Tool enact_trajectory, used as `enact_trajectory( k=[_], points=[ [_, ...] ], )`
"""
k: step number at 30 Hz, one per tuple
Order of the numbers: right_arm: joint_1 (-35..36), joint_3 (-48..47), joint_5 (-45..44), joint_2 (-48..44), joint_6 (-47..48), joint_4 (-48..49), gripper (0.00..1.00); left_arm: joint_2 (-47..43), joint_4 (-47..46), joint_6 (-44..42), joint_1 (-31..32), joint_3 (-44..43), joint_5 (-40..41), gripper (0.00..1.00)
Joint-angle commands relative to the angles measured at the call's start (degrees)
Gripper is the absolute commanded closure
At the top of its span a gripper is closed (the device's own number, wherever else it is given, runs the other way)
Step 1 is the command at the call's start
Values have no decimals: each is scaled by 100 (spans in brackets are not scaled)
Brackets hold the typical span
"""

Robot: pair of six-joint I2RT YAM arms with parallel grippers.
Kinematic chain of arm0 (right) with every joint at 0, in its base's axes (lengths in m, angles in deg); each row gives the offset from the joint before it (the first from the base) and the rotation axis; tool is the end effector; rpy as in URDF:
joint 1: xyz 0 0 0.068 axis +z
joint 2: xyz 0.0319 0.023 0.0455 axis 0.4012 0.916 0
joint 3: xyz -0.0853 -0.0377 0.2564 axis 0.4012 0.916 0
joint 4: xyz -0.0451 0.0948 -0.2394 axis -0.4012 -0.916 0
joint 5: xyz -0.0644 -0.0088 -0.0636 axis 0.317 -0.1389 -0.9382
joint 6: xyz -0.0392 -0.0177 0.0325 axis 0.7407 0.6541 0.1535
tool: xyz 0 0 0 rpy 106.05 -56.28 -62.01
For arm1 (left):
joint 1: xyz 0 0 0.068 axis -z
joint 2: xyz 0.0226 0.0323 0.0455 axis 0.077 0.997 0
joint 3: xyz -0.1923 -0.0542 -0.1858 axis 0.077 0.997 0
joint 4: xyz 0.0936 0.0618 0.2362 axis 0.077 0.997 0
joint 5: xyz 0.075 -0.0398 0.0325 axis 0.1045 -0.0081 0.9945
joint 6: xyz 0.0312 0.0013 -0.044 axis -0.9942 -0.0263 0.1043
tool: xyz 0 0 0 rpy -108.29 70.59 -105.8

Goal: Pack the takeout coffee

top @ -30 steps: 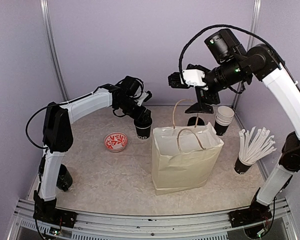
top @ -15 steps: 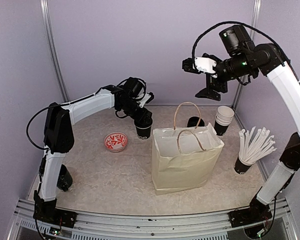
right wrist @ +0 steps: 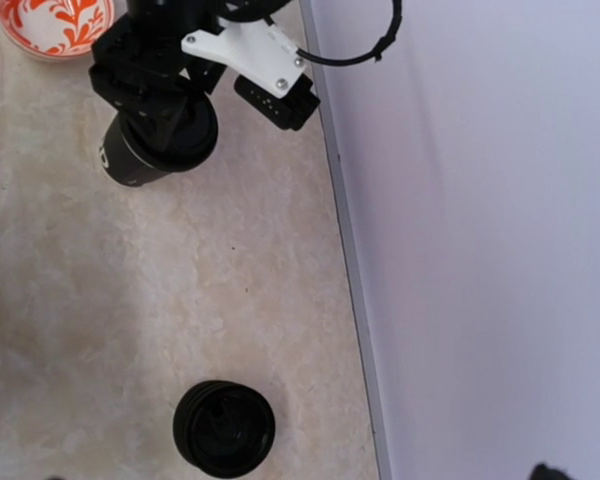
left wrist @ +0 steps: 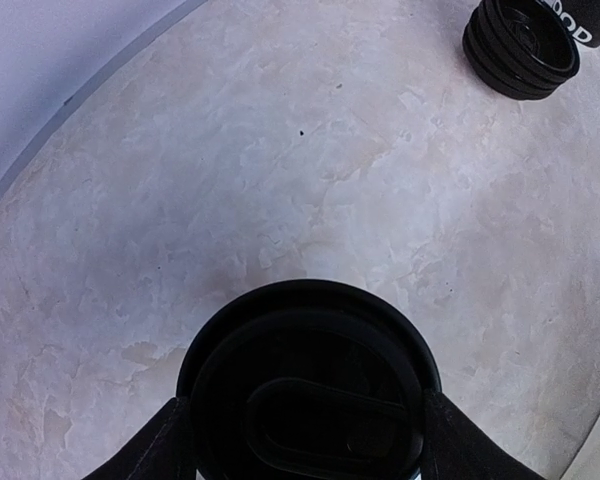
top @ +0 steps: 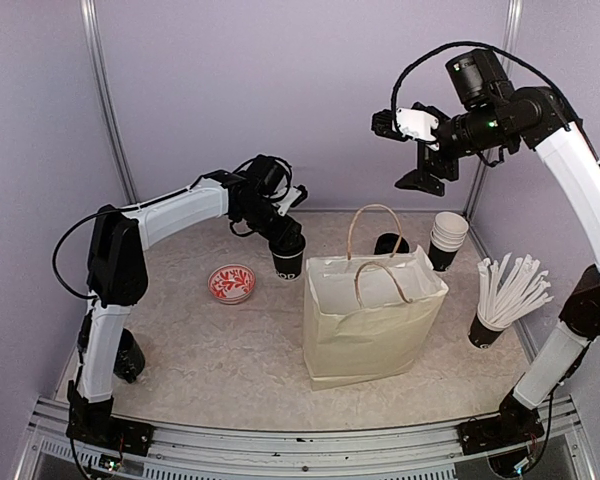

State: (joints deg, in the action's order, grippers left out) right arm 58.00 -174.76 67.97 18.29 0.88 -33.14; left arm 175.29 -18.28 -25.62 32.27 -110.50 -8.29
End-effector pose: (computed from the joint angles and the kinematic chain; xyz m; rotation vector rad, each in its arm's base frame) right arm 0.2439 0.1698 0.4995 -1.5373 1.5818 -0.0877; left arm 0.4080 -0.3057 0.2475 0.9392 2.3246 -0.2719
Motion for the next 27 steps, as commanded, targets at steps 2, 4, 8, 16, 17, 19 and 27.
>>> enact_trajectory(
  k=[2,4,8,16,17,19,27],
  points=[
    [-72,-43,114,-70,-18,84,1,-398,206,26,68,300,-125,32],
    [-91,-41,112,-70,-26,91,1,-594,185,19,104,498,-87,32],
    [-140,-34,143,-69,-48,85,1,-1047,201,56,237,965,-2,32],
    [-407,-78,347,9,-66,96,1,-1998,295,123,640,2066,-48,32],
    [-411,-78,361,16,-70,94,1,-2074,310,142,676,2135,-30,32],
    [-411,-85,397,-3,-86,76,1,-2119,323,191,727,2206,20,32],
    [-414,-6,443,-60,-97,38,1,-2182,286,257,814,2123,128,32]
  ],
)
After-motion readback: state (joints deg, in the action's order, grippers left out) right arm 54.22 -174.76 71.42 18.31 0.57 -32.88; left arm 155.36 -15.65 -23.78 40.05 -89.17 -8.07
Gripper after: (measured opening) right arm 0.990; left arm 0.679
